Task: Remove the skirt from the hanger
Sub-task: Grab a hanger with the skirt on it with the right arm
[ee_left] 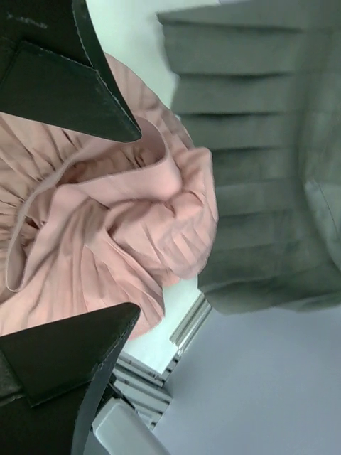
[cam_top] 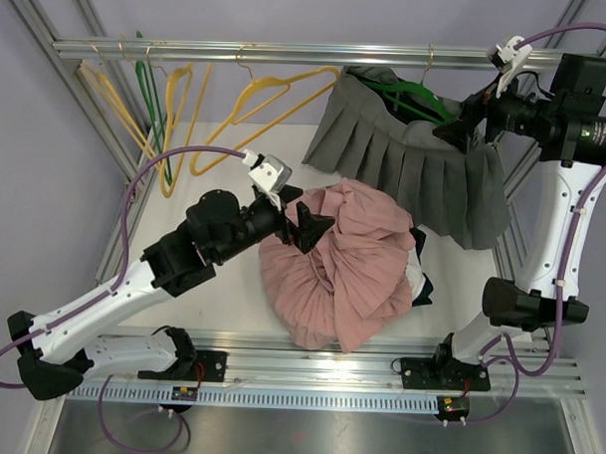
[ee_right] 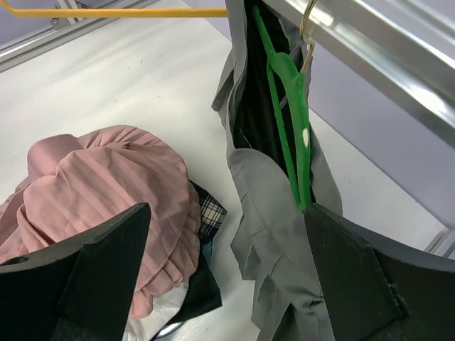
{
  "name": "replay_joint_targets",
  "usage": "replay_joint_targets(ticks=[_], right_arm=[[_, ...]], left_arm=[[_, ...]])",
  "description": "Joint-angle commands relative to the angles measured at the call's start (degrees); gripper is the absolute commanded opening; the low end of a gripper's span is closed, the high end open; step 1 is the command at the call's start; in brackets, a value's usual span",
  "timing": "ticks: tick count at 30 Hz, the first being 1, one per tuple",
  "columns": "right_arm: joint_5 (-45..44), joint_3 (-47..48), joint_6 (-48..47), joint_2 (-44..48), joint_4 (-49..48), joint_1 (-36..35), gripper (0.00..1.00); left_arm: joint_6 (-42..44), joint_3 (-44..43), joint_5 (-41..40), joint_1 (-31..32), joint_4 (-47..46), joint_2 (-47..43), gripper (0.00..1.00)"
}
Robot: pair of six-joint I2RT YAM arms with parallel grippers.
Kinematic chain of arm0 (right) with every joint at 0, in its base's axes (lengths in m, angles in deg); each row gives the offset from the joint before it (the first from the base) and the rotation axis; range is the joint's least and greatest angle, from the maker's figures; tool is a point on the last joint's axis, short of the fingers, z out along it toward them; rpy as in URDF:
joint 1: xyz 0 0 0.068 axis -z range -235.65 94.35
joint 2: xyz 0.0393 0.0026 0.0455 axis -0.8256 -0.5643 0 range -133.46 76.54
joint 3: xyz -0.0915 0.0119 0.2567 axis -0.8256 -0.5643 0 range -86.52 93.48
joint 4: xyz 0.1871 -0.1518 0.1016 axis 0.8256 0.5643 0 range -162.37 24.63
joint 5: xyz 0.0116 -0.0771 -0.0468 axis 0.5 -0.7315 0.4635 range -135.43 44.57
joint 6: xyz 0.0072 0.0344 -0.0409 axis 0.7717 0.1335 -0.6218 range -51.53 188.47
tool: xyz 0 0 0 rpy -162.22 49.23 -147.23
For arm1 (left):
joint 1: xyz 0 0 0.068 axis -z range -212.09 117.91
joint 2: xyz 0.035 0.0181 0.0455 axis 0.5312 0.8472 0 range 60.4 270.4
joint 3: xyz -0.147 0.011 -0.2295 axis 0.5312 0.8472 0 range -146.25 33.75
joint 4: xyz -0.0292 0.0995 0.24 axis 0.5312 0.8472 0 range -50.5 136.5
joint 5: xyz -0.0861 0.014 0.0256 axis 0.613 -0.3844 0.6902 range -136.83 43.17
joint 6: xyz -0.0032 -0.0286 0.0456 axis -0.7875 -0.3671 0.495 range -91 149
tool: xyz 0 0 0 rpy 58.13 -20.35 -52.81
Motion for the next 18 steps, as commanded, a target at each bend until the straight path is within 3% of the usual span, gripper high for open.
replay_joint_targets(ticks=[1,12,18], right_arm=[[4.1,3.6,-2.7,-1.0,-4.0,0.3,0.96],[8.9,5.6,-4.4,-6.6,-10.2,0.2,0.81],[8.1,7.4,-1.5,-10.3,-13.6,0.1,0.79]], left_arm=[[-1.4,1.8,-4.9,-0.5,3.6,-1.7,0.99],[-9.0,11.5,-8.2,-0.5,4.4,-16.0,0.99],[-12.6,15.5,-9.9,-0.5,5.0,-20.7,0.99]])
